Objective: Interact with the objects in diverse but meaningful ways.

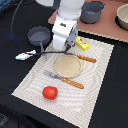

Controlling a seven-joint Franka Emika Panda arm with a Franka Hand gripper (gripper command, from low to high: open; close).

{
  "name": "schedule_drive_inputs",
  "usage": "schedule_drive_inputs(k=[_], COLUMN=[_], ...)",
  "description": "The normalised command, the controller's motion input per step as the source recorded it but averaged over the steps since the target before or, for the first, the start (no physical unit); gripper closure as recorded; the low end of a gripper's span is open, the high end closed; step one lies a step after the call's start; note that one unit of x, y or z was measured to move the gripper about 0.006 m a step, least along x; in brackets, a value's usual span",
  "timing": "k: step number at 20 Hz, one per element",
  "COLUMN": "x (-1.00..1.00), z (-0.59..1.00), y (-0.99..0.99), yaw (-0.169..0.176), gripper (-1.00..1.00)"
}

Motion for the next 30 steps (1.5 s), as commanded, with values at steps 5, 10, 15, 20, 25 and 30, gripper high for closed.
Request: schedule_drive_inputs(k=[5, 10, 15, 20, 25, 30], x=[-0.23, -0.15, -0.29, -0.36, -0.79, -0.76], z=[-0.23, -0.13, 0.84, 1.0, 0.86, 0.38], y=[0.27, 0.0, 0.0, -0.02, -0.12, -0.02], yaw=[0.046, 0.023, -0.032, -0.006, 0.033, 0.114], gripper=[-1.0, -1.0, -1.0, -1.0, -1.0, -1.0])
